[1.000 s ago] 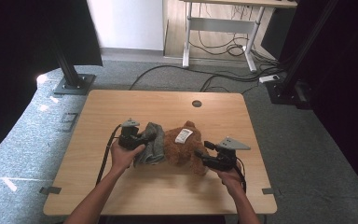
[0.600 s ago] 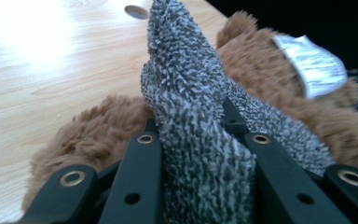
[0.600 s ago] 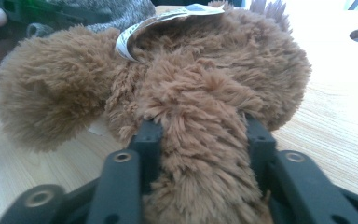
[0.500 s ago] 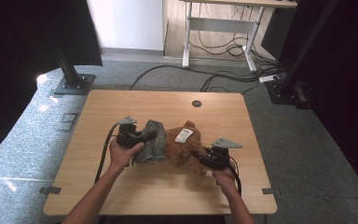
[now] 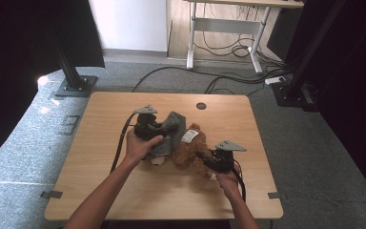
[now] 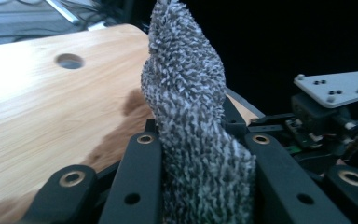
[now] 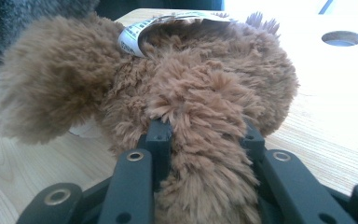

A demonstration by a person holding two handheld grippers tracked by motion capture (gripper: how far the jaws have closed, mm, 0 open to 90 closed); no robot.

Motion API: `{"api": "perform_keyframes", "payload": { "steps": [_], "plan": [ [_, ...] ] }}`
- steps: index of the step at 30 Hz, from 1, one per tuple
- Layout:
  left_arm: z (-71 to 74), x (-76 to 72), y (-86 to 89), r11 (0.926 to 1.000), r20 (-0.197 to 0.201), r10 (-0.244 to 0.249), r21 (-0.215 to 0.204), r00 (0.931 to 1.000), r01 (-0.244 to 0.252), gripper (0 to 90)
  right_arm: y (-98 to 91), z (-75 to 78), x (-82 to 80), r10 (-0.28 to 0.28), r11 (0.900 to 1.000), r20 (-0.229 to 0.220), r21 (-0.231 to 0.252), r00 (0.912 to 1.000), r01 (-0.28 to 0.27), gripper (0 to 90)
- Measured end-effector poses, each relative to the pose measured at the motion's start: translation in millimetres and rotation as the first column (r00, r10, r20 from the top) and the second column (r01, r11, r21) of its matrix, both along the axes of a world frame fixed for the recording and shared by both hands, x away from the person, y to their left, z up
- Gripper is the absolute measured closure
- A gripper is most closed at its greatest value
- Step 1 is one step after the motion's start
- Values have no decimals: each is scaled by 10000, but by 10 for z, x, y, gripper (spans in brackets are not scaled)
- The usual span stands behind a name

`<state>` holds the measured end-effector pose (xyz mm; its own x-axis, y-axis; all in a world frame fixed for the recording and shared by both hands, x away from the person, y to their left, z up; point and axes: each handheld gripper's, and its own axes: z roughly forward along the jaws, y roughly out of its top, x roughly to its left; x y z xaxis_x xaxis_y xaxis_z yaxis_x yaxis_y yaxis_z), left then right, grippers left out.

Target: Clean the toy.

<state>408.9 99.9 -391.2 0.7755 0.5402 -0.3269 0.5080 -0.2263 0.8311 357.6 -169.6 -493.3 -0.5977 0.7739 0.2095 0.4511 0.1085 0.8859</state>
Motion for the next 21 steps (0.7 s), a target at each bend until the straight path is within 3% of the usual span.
{"api": "perform_keyframes", "payload": {
  "steps": [3,7,13,16,19,21],
  "plan": [
    [-57,-10,-253,9964,58,-309,788,9995,303,750,0,-4,3,-42,10000,-16,42,10000,42,666],
    [-234,-17,-502,9868,-313,-606,1483,9977,646,749,-4,-10,-2,-53,10000,10,-2,10000,53,667],
    [-441,-83,-593,9711,-460,-790,2221,9958,873,754,-19,-35,6,-197,9998,-50,1,9998,197,674],
    [-498,-135,-596,9658,-386,-909,2403,9951,976,759,-25,-46,14,-293,9995,-199,71,9994,295,677],
    [-503,-205,-626,9670,-423,-1400,2087,9892,1458,759,-26,-50,15,-328,9994,-229,96,9992,330,680],
    [-490,-259,-690,9631,-183,-1549,2200,9878,1551,759,-22,-51,17,-310,9995,-181,100,9994,312,681]
  ]
}}
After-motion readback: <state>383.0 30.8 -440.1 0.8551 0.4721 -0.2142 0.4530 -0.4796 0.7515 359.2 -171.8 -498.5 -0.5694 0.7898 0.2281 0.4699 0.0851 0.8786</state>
